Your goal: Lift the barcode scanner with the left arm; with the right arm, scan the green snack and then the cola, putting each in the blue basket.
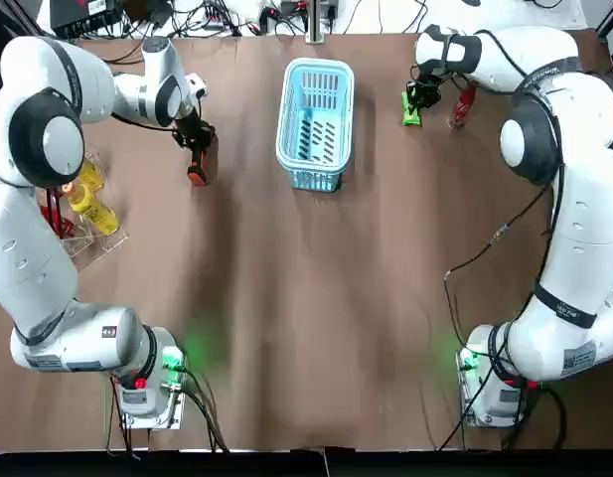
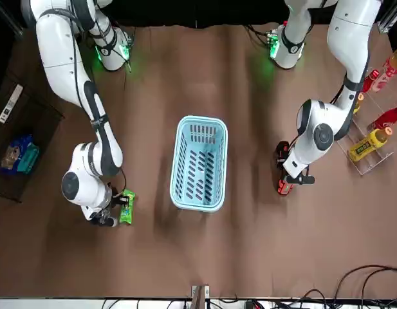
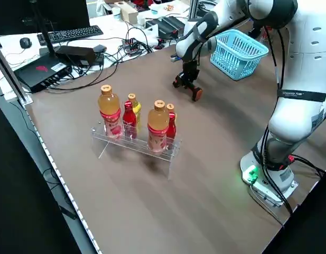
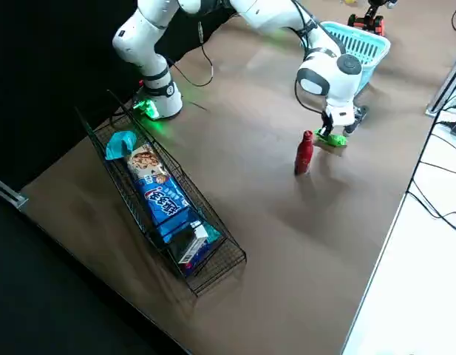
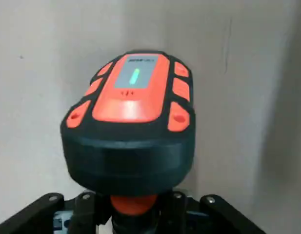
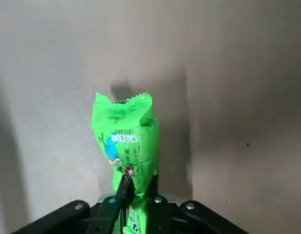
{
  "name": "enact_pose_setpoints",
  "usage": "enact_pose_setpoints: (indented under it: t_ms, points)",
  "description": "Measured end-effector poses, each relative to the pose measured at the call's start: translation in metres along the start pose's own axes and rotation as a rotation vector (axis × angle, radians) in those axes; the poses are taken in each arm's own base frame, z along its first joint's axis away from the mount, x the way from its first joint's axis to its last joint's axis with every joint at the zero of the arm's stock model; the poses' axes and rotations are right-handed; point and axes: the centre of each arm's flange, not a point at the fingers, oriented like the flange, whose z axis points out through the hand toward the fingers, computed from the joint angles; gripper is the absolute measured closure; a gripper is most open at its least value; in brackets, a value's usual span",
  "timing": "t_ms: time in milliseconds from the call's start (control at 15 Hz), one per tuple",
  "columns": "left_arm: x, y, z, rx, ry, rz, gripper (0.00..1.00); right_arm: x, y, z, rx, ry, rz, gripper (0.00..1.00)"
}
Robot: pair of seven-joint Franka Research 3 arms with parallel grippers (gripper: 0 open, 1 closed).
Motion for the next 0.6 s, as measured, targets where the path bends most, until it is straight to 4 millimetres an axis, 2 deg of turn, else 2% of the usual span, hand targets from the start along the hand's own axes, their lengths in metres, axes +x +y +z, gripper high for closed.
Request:
enact_pose_setpoints:
  t_ms: [133,267,467,600]
  points:
    - [0.005,0.000,-0.013,-0.002,0.028,-0.013,0.66,-0.001,-0.004,0.000,0.019,-0.003,0.023,0.83]
    - [0.009,0.002,-0.037,-0.002,0.064,-0.017,0.66,-0.003,-0.010,0.001,0.042,-0.010,0.030,0.83]
    - [0.007,0.005,-0.084,0.016,0.061,-0.022,0.66,-0.011,-0.024,0.000,0.056,-0.086,0.018,0.83]
    - [0.005,0.009,-0.120,0.037,0.018,-0.017,0.66,-0.014,-0.039,-0.016,0.095,-0.109,0.016,0.83]
